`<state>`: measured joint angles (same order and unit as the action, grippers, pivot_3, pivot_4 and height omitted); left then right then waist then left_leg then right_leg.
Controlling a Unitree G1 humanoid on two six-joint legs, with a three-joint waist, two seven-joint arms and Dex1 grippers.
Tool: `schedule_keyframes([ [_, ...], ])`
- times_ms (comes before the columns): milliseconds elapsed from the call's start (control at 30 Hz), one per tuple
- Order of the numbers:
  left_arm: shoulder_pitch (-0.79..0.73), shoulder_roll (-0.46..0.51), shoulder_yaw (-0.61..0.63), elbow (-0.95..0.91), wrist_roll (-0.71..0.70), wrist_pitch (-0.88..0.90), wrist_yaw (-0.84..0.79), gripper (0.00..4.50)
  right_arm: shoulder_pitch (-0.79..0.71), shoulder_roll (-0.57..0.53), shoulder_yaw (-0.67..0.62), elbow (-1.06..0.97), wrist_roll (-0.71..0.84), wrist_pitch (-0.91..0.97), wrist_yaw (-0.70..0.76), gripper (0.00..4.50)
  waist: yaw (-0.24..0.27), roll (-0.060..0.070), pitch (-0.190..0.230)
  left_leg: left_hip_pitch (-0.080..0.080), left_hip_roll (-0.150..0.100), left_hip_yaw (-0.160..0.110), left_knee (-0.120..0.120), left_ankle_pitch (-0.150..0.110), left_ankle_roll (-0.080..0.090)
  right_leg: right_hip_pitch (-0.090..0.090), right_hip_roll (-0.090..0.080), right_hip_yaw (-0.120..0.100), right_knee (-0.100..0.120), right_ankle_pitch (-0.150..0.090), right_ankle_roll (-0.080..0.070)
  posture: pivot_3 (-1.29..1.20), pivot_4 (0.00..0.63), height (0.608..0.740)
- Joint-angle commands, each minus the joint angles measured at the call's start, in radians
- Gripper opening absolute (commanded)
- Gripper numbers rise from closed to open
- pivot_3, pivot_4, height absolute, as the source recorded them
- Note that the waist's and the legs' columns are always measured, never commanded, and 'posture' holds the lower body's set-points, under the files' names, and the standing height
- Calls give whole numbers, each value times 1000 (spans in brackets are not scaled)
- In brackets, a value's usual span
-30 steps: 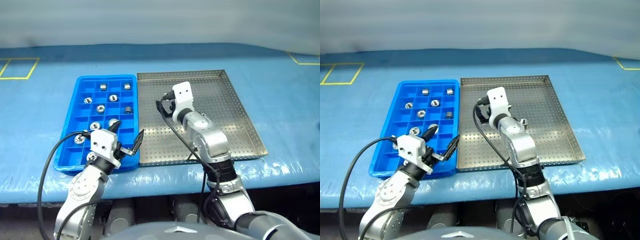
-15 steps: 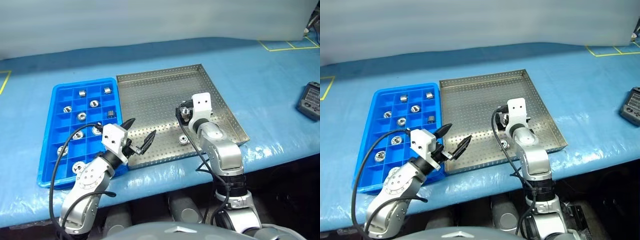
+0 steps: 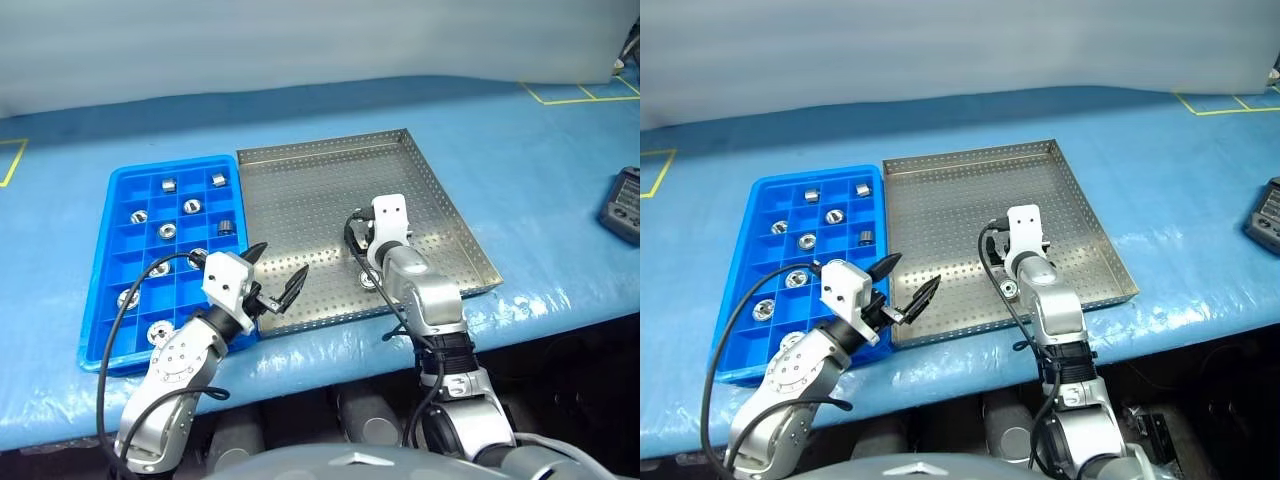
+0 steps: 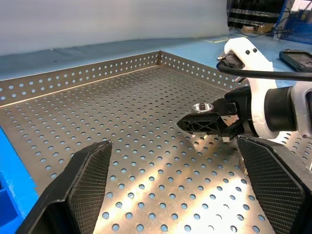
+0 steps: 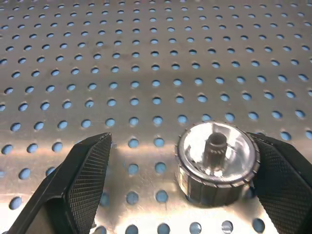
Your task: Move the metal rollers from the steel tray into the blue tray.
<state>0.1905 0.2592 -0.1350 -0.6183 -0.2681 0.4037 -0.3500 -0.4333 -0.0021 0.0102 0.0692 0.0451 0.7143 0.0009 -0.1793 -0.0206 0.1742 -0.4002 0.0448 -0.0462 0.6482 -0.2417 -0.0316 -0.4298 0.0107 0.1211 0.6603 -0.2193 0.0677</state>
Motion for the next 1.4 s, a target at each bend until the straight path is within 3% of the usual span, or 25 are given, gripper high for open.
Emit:
schedule_keyframes([
  [33,11,-3,8,-42,-1,-18,11,4500,-26,7,-12,13,-5,-44,-18,3886,7,0,0,0,0,0,0,0,0,0,0,0,0,0,0,-51,150,740],
  [267,20,-5,3,-48,-1,-21,22,4500,-32,3,-7,10,0,-46,-12,1706,28,0,0,0,0,0,0,0,0,0,0,0,0,0,0,-41,150,740],
  [500,20,-14,-5,-47,8,-24,39,4500,-55,-18,34,-81,2,-9,37,1721,47,0,0,0,0,0,0,0,0,0,0,0,0,0,1,-23,150,740],
  [867,92,-34,11,-72,76,-86,108,4500,-154,-64,229,-281,43,122,247,1721,71,0,0,0,0,-1,0,0,0,0,0,-1,0,0,0,51,150,740],
  [1400,386,-30,77,-182,160,-273,158,4500,-183,-1,413,-278,89,137,391,1721,157,0,0,0,0,0,0,0,0,-1,-1,-2,0,-4,-7,239,150,740],
])
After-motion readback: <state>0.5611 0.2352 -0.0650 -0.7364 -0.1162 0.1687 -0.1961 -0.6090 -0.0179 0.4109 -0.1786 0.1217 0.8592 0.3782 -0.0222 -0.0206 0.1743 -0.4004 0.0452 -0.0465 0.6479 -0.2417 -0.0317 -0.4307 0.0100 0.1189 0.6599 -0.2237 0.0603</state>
